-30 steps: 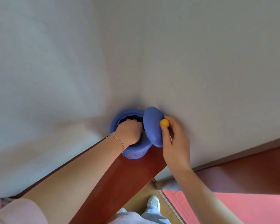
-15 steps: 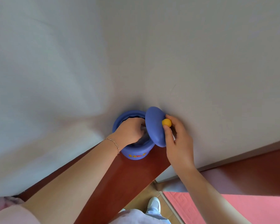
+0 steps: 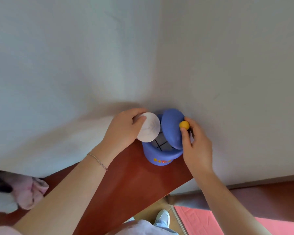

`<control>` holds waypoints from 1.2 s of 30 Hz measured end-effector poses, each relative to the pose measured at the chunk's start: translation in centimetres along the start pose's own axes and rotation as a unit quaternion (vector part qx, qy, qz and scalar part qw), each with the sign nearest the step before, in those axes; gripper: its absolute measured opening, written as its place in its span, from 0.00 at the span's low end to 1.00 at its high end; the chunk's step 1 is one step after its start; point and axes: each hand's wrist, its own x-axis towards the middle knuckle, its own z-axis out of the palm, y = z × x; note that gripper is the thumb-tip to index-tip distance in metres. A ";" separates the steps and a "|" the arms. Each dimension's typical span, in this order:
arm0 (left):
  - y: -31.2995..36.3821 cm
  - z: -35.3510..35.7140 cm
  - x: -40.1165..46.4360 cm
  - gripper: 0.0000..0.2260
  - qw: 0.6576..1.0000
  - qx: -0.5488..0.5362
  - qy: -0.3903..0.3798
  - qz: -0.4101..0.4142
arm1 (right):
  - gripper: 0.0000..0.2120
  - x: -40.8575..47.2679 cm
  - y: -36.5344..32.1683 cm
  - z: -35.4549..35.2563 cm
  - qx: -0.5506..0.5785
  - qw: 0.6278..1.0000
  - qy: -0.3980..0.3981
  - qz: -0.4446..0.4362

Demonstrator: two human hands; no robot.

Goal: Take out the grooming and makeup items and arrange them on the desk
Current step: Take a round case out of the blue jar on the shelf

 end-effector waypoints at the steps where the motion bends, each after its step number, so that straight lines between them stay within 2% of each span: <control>1: -0.6 -0.6 -0.7 0.13 1.000 -0.008 0.013 -0.010 | 0.15 0.0 0.0 0.4 -0.020 1.000 -0.009 -0.011; 7: -5.7 -2.7 -5.4 0.13 0.992 -0.021 0.047 -0.114 | 0.15 0.7 0.8 2.3 -0.161 0.981 -0.050 -0.094; 13: -11.7 -3.9 -10.4 0.12 0.960 -0.075 0.117 -0.245 | 0.14 1.5 1.4 2.9 -0.225 0.963 -0.060 -0.136; 16: -13.8 -3.9 -12.3 0.11 0.943 -0.105 0.144 -0.282 | 0.22 1.6 1.4 3.4 -0.251 0.951 -0.061 -0.169; 19: -15.5 -3.6 -13.4 0.12 0.935 -0.109 0.151 -0.302 | 0.28 1.4 1.3 3.6 -0.253 0.950 -0.049 -0.175; 28: -19.2 -1.5 -15.2 0.14 0.910 -0.127 0.176 -0.355 | 0.29 0.6 1.5 4.3 -0.205 0.967 -0.017 -0.147; 33: -20.3 -0.2 -16.2 0.13 0.931 -0.042 0.189 -0.311 | 0.29 0.5 1.5 4.3 -0.191 0.972 -0.019 -0.139; 36: -20.3 0.5 -16.3 0.13 0.935 0.010 0.212 -0.285 | 0.25 0.5 1.7 4.2 -0.188 0.974 -0.017 -0.126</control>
